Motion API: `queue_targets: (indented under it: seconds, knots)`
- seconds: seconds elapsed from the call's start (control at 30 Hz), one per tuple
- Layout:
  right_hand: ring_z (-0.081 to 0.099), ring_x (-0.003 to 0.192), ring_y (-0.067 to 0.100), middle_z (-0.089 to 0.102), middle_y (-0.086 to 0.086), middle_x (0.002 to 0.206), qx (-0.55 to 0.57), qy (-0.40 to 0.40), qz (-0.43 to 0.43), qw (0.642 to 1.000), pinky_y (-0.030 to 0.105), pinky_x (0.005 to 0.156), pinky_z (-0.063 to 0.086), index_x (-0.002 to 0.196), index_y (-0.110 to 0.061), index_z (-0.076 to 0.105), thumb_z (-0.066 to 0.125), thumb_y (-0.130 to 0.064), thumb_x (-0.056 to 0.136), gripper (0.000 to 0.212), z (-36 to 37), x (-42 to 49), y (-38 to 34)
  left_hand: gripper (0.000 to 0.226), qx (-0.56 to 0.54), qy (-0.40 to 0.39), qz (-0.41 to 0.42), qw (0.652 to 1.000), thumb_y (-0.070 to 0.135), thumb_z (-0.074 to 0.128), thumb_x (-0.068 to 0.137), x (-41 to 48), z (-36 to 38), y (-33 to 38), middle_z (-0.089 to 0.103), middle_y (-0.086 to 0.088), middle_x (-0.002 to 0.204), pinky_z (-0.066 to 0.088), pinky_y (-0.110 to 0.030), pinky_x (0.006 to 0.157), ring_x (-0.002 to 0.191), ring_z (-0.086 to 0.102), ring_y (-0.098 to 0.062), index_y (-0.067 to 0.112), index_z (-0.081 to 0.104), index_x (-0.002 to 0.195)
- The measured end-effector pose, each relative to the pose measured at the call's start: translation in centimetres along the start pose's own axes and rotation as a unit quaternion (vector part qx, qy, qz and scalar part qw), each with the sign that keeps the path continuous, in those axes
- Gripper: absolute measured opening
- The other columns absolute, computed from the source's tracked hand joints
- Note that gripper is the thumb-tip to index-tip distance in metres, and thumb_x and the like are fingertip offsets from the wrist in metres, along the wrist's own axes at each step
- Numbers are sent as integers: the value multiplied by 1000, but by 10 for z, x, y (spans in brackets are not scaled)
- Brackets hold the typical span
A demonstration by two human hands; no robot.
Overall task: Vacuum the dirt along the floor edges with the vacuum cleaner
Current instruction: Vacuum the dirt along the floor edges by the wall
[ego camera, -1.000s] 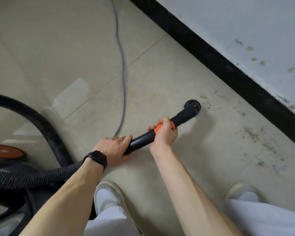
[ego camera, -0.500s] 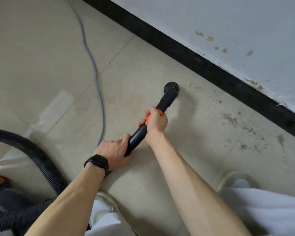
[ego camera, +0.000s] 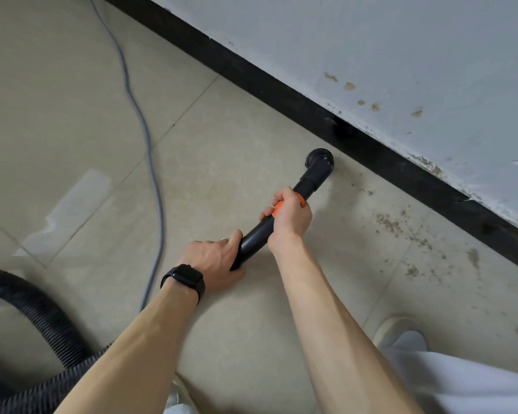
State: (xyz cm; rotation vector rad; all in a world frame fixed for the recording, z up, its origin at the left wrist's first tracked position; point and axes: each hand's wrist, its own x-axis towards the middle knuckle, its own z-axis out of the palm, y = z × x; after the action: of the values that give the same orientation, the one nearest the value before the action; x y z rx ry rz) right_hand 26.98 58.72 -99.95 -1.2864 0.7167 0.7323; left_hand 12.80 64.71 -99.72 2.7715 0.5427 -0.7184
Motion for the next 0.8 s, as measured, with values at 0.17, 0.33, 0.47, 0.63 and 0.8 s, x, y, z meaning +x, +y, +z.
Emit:
queue_targets:
  seconds: [0.17,0.33,0.47,0.63,0.8]
  knots:
    - [39,41,19,46,-1,55,18,2,1,1000,27,46,41,78,-7,52,58,-2,75,8,-13,14,-22,40,25,32,33,999,46,49,85,23,0,15,63,4,88,18,-30,46,68,60,-28,25,15,92]
    - [38,42,19,45,0,58,22,-16,12,1000,27,46,42,72,-11,49,56,-4,74,10,-14,23,-23,39,49,48,32,997,47,49,86,28,4,16,64,3,90,16,-31,48,75,65,-27,26,16,94]
    - [38,41,18,44,1,56,10,-44,15,999,27,46,40,69,-11,48,55,-3,75,12,6,24,-20,39,43,59,-1,997,43,48,86,25,0,4,64,3,91,19,-32,50,77,65,-27,26,14,94]
    - [39,37,20,44,3,51,-23,-65,-1,998,27,43,42,79,-8,50,56,0,75,11,46,22,-16,35,-40,84,-72,993,43,51,88,22,-7,-16,60,3,85,28,-32,53,70,62,-30,24,24,97]
    - [60,45,21,60,11,76,-38,-99,-4,994,34,54,56,102,-7,50,64,2,78,29,64,21,-13,33,-70,100,-103,987,47,48,86,14,-5,-32,38,10,62,24,-29,46,47,40,-20,27,23,95]
